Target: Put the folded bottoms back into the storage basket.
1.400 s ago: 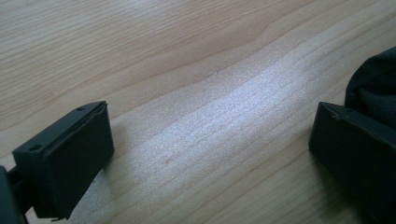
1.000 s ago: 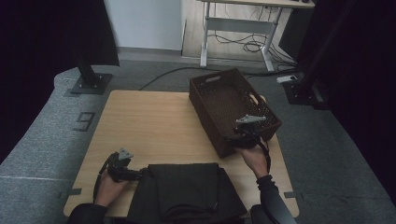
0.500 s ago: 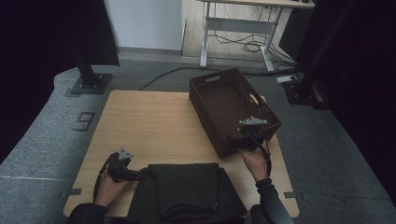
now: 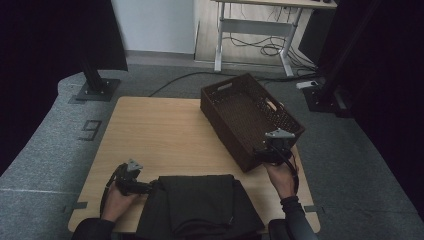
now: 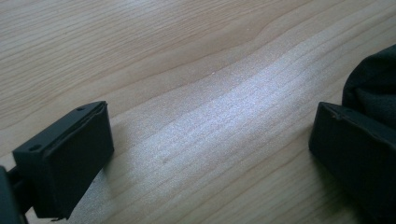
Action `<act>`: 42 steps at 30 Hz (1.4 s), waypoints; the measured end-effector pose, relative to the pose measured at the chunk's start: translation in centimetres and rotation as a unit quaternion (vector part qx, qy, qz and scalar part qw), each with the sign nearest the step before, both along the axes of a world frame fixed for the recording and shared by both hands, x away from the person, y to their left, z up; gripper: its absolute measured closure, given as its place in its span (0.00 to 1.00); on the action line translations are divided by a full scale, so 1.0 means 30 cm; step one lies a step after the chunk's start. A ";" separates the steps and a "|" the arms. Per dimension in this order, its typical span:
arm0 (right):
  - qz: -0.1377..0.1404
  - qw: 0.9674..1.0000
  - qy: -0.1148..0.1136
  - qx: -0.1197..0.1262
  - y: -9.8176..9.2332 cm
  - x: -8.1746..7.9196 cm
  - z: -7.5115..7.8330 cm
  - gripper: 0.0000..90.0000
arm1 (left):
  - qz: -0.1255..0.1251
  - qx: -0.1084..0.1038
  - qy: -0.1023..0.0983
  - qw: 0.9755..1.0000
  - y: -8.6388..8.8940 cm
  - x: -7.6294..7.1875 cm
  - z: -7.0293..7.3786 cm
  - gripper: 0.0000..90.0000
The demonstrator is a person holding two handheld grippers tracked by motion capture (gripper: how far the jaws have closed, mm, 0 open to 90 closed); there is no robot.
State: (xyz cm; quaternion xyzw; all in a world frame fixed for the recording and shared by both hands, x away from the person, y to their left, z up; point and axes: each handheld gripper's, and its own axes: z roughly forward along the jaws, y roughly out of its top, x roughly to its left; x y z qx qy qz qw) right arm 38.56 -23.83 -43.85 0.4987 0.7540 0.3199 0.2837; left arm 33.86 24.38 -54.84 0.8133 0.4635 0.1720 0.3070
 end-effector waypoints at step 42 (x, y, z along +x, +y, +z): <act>-0.088 0.993 0.072 0.031 -0.187 0.031 -0.040 0.39 | 0.000 0.000 0.000 1.000 0.000 0.000 0.000 0.00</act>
